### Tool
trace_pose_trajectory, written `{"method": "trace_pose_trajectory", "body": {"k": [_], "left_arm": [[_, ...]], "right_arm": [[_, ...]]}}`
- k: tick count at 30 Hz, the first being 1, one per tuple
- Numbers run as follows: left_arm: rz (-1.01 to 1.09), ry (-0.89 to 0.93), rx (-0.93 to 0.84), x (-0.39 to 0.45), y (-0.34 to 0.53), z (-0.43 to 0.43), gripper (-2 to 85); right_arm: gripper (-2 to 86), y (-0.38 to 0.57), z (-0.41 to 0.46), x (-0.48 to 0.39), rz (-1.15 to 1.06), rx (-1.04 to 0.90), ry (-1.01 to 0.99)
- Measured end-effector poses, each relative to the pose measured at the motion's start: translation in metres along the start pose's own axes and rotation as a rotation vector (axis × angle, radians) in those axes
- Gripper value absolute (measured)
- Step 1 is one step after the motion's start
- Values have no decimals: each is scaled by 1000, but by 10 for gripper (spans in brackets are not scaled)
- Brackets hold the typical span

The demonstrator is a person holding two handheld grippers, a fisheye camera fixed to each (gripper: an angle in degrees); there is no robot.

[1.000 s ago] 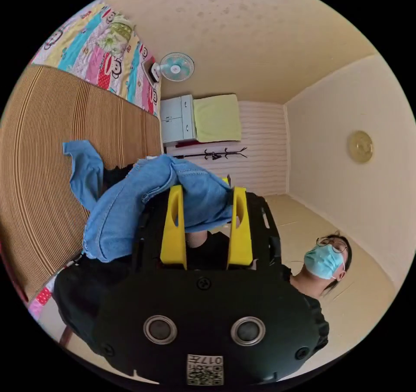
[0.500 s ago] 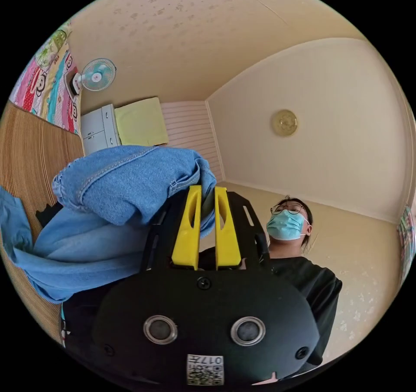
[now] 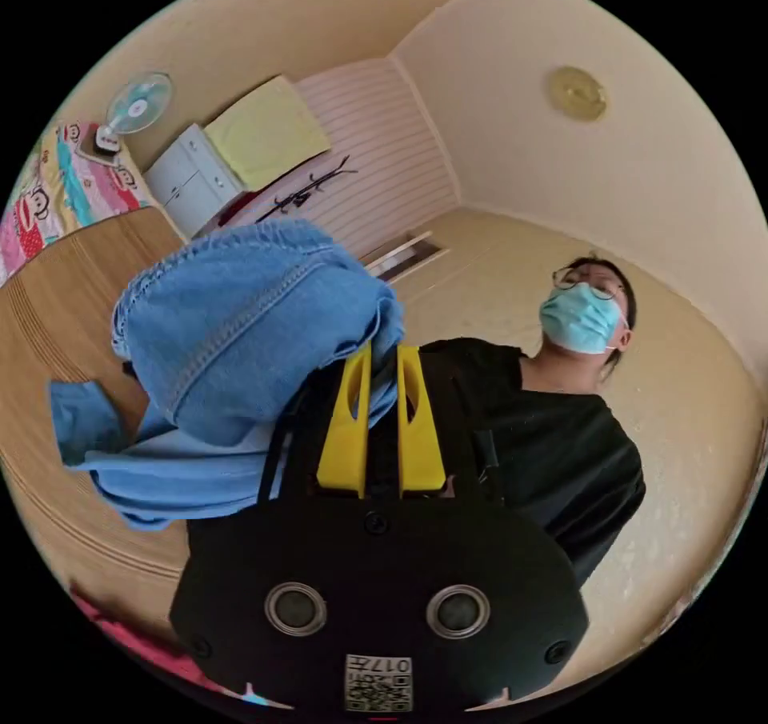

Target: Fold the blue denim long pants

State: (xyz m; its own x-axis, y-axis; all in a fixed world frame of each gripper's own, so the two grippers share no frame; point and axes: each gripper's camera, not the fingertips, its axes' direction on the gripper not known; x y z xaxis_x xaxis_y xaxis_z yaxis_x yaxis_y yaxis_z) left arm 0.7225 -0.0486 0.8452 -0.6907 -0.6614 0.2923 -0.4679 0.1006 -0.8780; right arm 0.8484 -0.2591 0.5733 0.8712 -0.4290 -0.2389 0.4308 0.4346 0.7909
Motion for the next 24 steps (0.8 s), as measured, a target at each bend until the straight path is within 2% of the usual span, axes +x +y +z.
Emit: {"method": "trace_pose_trajectory", "body": {"k": [1,3,6,9,11,13,15,17,20,24], "left_arm": [[-31,-95,-44,0,0,11,56],[-133,-498,-145,4,4,49,61],[-164,-720,-127,15,13,82,66],[-257,-645,-10,18,30,87,69],[-322,-610,95,22,43,82,83],[-281,-617,224,43,53,84,95],[-146,-643,398,85,59,101,100],[-84,-674,453,103,56,125,103],[-128,-693,384,94,37,177,124],[-256,-667,397,70,46,225,154]], "right_arm": [[53,-3,5,2,-6,4,38],[36,-5,18,5,-9,-28,81],[13,-4,43,8,-56,-79,189],[5,-7,53,10,-105,-54,158],[3,-14,67,-1,-186,-67,215],[2,-17,88,-13,-269,-118,312],[2,-13,117,-21,-355,-174,422],[1,1,160,-18,-435,-238,518],[2,30,226,1,-510,-389,608],[6,65,287,30,-581,-497,809]]}}
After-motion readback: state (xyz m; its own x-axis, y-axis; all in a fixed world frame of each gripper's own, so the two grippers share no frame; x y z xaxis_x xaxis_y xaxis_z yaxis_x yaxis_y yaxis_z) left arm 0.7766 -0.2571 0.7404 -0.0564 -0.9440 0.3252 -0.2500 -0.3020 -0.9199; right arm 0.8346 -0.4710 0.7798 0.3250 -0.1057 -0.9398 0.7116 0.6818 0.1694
